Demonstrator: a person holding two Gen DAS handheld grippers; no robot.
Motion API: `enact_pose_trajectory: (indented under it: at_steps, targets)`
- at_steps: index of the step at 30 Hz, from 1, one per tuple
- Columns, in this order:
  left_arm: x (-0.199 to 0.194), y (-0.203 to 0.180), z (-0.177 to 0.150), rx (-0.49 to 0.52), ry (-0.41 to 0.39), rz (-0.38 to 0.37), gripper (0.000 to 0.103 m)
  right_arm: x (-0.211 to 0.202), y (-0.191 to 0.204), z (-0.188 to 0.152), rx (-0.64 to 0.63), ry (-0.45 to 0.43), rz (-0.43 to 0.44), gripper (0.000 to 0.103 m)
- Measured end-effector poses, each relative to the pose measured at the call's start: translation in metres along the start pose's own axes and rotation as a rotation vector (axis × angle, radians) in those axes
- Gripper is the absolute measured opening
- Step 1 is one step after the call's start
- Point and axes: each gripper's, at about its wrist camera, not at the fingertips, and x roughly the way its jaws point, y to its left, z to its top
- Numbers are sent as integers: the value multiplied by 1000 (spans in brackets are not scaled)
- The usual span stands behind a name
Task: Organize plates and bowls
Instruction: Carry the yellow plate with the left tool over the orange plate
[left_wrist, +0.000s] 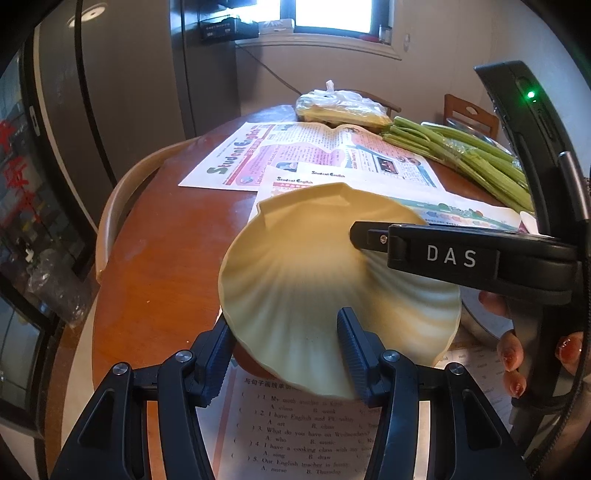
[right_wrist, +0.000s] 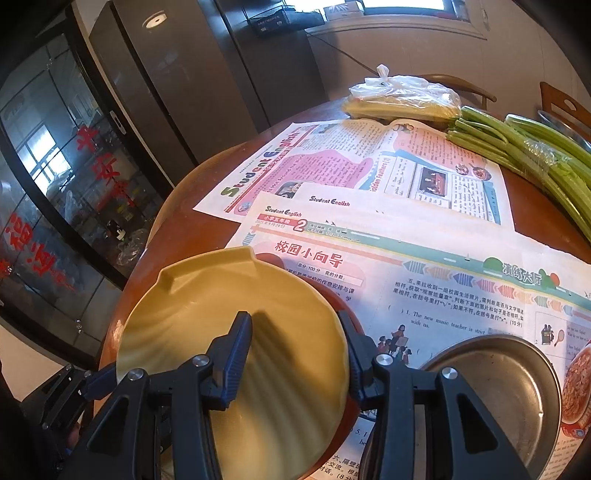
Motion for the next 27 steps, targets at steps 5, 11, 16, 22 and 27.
enact_pose_trajectory:
  at_steps: [5, 11, 16, 22, 27]
  targets:
    - [-2, -3, -3, 5, -7, -11, 56, 0, 0, -1, -5, -4, -16, 46]
    - [-1, -7, -2, 6, 6, -25, 56, -5, -5, -3, 8, -24, -30, 46]
    - [2, -7, -1, 10, 28, -11, 58, -8, -1, -3, -13, -35, -52, 46]
    - [2, -7, -2, 6, 31, 1, 58, -7, 7, -6, -53, -42, -103, 46]
    - [2, -7, -3, 2, 22, 4, 58, -10, 6, -6, -55, -55, -106, 46]
